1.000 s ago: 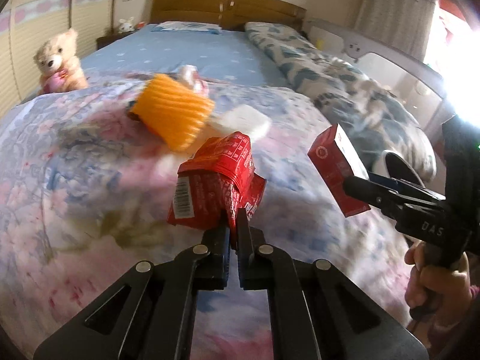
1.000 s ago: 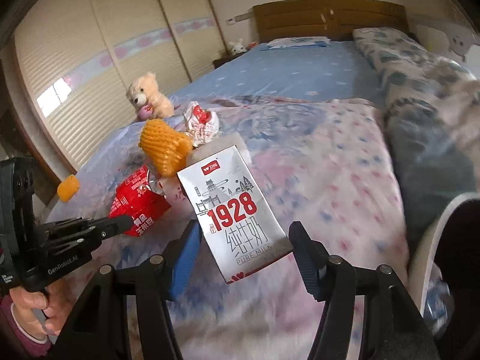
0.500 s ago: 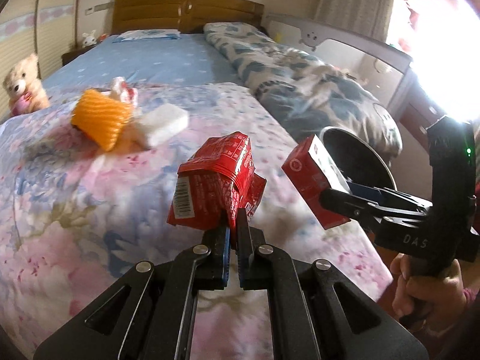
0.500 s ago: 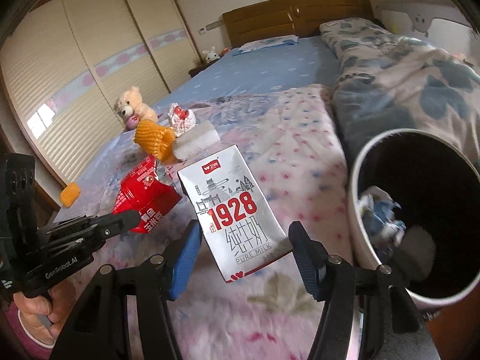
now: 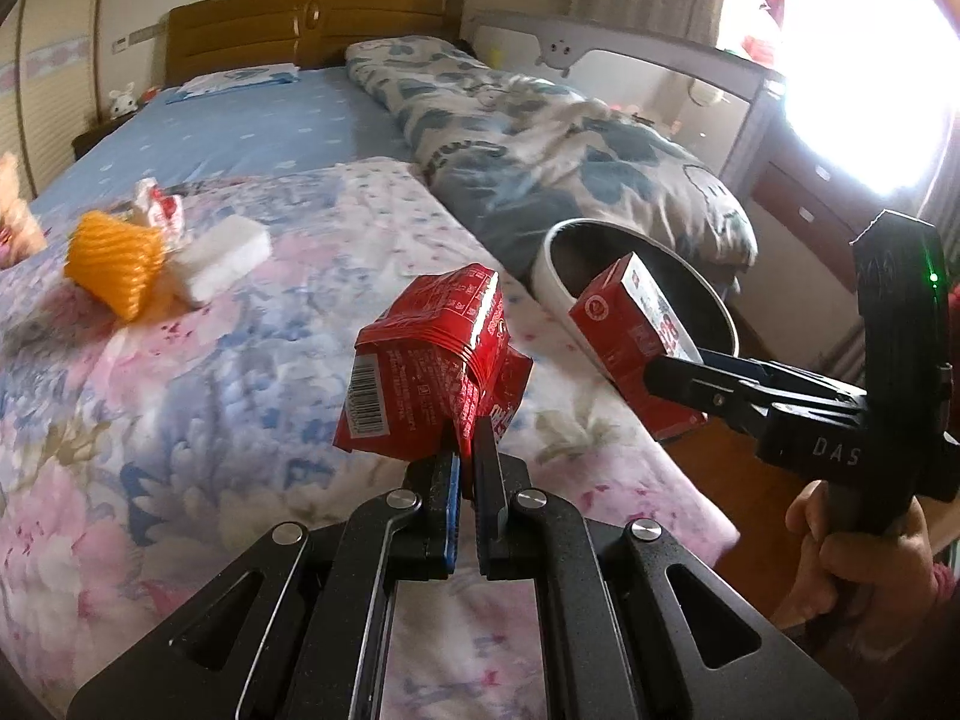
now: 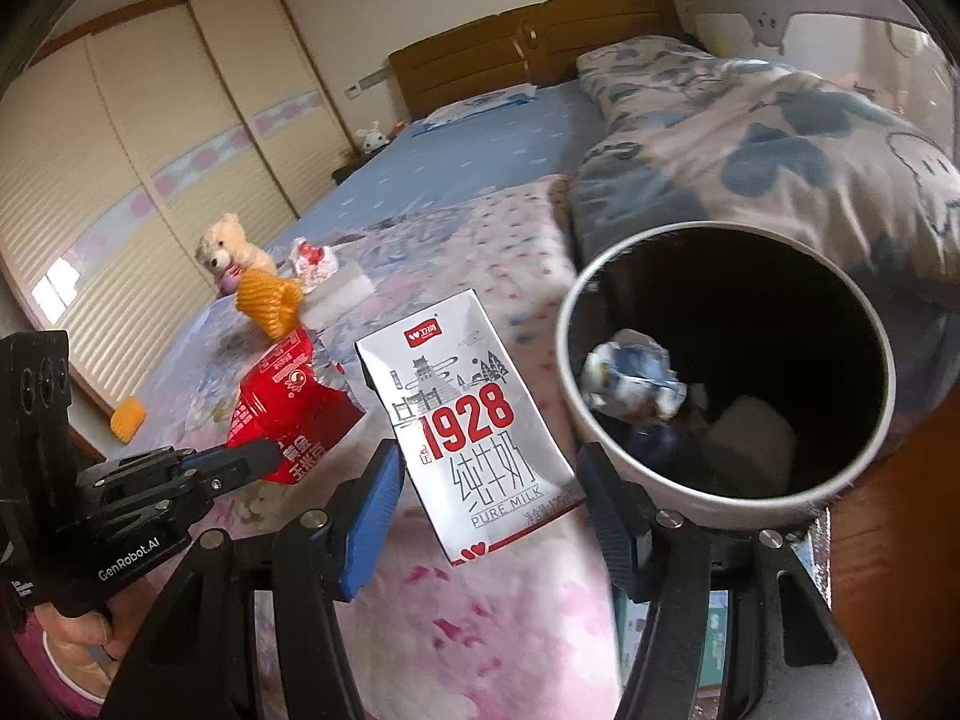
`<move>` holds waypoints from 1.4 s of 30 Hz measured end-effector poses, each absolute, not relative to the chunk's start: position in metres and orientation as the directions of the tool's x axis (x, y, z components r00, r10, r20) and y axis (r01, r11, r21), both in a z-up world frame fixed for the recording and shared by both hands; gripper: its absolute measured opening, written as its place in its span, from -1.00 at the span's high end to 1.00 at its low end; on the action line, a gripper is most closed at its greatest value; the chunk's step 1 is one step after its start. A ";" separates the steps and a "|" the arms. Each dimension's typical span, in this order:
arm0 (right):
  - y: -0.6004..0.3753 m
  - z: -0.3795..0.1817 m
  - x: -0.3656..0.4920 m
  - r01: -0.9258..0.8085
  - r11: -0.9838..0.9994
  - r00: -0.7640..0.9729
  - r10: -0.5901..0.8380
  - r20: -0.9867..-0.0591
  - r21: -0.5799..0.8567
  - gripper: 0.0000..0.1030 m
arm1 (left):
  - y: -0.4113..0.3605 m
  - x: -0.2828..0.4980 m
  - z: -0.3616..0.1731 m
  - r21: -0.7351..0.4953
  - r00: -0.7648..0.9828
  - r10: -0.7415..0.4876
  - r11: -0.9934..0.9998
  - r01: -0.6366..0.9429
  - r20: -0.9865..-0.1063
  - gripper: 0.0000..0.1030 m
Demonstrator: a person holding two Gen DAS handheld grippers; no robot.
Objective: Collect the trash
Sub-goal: 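Carry the red bag and white milk carton over the bin with both tools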
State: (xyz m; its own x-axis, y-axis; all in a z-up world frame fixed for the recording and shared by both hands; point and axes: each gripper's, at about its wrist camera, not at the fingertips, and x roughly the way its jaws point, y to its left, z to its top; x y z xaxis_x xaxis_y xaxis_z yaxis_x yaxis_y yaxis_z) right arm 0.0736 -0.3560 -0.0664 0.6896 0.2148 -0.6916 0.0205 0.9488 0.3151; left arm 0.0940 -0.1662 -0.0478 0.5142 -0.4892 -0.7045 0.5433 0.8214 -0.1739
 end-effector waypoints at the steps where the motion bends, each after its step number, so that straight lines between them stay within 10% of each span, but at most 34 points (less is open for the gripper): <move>1: -0.360 -0.066 0.071 0.030 0.948 0.692 0.208 -0.691 0.316 -0.18 | -0.169 0.094 -0.048 -0.172 0.511 -0.492 0.818 0.549 -0.705 0.94; 42: -0.465 -0.059 0.064 0.208 0.929 0.721 0.065 -0.690 0.305 -0.17 | -0.289 0.108 -0.032 -0.128 0.426 -0.551 0.706 0.696 -0.717 0.94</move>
